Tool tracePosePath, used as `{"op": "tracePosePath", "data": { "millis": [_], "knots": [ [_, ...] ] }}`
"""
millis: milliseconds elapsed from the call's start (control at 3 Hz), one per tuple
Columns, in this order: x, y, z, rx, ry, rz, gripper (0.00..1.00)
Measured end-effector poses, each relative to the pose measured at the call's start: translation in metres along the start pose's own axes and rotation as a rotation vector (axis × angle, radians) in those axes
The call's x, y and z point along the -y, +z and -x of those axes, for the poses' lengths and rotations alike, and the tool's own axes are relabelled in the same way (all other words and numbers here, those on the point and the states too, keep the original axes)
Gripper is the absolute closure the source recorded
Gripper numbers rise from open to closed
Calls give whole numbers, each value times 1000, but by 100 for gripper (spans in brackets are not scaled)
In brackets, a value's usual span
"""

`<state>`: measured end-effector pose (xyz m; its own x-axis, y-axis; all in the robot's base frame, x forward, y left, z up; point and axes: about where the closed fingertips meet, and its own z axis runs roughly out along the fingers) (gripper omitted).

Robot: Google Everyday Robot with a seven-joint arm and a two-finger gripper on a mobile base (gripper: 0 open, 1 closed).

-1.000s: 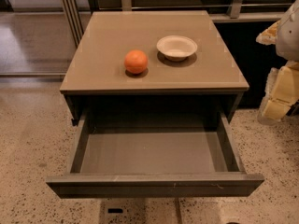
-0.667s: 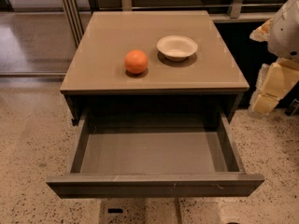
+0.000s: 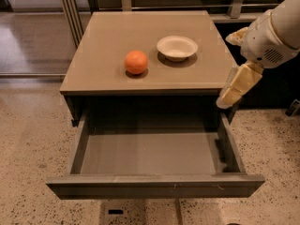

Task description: Place orange into top drawer

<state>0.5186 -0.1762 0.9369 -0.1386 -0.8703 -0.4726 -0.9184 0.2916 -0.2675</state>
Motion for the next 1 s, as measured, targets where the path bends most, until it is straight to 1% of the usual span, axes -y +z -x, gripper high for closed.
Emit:
{"op": "tracePosePath", "data": {
  "millis": [333,667,1000],
  "knots": [
    [1,6,6,30,11,6,0],
    [1,6,6,29,10,6,0],
    [11,13,9,84,46,-63,0]
  ]
}}
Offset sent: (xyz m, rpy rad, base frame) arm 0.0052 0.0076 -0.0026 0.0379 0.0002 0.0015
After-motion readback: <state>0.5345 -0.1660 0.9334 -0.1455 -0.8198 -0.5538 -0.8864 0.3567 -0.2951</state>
